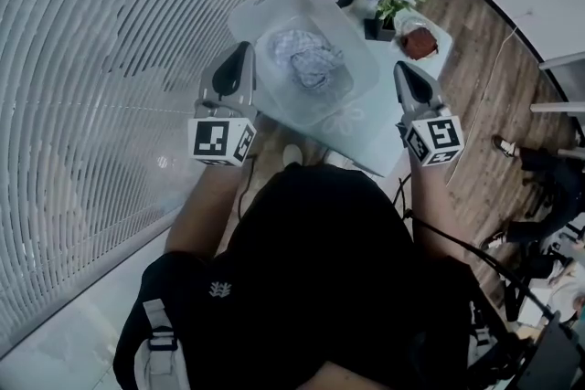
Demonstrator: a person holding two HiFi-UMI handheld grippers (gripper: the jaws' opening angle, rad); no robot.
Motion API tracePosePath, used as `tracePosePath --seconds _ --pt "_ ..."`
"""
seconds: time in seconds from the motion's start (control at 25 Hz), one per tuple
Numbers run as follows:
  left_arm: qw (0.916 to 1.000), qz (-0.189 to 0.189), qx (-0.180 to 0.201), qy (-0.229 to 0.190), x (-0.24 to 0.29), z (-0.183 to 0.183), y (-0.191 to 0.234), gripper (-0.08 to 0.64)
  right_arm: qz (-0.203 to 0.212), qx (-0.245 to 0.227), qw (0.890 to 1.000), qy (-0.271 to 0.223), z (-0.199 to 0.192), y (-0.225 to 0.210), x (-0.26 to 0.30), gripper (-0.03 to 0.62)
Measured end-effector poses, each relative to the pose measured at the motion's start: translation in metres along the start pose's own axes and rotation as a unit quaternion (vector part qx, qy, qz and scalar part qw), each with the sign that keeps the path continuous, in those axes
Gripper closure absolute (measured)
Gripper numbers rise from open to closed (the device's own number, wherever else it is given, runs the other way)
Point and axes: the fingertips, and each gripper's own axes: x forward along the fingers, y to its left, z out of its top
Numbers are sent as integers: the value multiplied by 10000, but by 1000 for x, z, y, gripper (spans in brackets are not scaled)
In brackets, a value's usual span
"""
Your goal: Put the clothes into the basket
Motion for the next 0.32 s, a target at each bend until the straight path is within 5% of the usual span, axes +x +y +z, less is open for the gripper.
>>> tracePosePath --seconds 0.32 --pt "9995 -313 52 25 12 -4 -34 554 -107 -49 9998 -138 10 -14 -4 591"
